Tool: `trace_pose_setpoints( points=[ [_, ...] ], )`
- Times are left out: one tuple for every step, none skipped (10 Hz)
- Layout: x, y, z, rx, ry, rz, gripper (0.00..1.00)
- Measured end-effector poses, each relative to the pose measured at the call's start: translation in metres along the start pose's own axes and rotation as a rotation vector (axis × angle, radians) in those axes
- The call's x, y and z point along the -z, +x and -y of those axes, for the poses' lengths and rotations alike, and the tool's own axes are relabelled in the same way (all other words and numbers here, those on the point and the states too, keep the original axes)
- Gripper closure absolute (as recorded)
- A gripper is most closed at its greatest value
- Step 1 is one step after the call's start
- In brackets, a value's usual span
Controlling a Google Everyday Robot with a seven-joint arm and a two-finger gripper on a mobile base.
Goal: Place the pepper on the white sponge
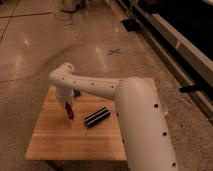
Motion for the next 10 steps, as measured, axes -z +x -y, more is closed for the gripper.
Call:
trace_pose_setpoints(
  points=[
    [0.008,0.008,-0.003,0.01,0.002,-0.011,1.0],
    [0.014,0.018,-0.007,0.019,0.003,-0.021,1.0],
    [0.015,0.029,-0.012,0.027,0.002,-0.026,1.0],
    [0.012,0.036,-0.015,0.033,-0.002,-0.024,1.0],
    [0.008,0.048,-0.018,0.045,-0.006,-0.022,1.0],
    [0.006,0.057,-0.018,0.052,-0.007,-0.023,1.0],
    [0.003,0.067,-0.018,0.061,-0.01,-0.025,1.0],
    [0.003,0.08,-0.016,0.067,-0.009,-0.033,1.0],
    [0.004,0.096,-0.013,0.071,-0.01,-0.046,1.0],
    [0.004,0.104,-0.012,0.073,-0.012,-0.053,1.0]
  ],
)
